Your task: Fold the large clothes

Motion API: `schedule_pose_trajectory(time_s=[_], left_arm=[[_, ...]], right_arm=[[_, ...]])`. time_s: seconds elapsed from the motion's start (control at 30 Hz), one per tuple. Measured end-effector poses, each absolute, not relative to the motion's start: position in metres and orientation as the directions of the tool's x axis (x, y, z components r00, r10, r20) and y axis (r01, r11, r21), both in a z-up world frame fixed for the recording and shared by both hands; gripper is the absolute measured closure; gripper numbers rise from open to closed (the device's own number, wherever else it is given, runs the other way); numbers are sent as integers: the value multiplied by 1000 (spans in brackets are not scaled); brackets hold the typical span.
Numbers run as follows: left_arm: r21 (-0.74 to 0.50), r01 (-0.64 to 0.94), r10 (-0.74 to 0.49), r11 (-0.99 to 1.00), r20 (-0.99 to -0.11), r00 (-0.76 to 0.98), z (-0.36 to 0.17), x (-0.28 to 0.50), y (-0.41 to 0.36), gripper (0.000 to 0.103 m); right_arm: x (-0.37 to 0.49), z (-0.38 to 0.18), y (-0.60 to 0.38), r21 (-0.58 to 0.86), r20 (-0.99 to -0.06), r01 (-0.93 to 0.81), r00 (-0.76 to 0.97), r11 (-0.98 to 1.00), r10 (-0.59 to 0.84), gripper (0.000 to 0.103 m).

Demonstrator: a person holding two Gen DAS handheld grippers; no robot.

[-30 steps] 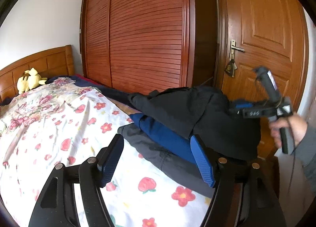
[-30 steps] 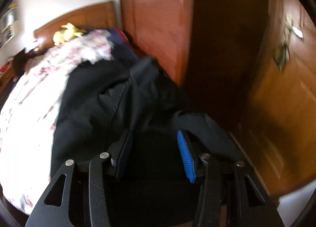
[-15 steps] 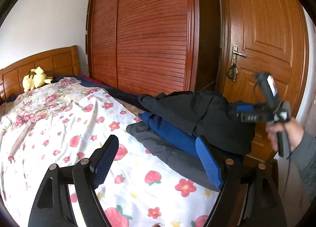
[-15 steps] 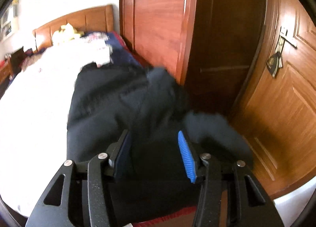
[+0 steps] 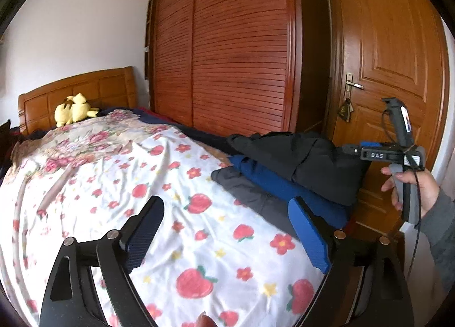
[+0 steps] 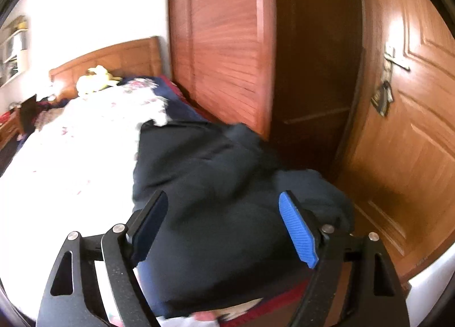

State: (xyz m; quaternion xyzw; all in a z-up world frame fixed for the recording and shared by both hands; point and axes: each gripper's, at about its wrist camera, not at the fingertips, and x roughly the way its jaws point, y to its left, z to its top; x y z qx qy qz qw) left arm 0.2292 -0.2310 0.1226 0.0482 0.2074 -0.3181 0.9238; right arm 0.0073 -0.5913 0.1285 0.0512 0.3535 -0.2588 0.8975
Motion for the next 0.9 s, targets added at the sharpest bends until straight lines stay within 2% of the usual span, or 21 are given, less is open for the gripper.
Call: schedule_pose_trajectory(time_s=[0.17, 0.5, 0.9], left_arm=[[-7, 562, -510, 827, -430, 745, 120, 205, -202, 12], [25, 425, -365, 905, -469, 804, 110, 153, -148, 12], [-33, 252, -236, 967, -483, 843, 104, 96, -86, 12]], right_arm=[[13, 132, -519, -78, -625, 414, 688, 907, -368, 18], [27, 100, -387, -6, -640, 253, 743, 967, -198, 18], [13, 76, -264, 40, -628, 83, 777, 996, -40, 18]])
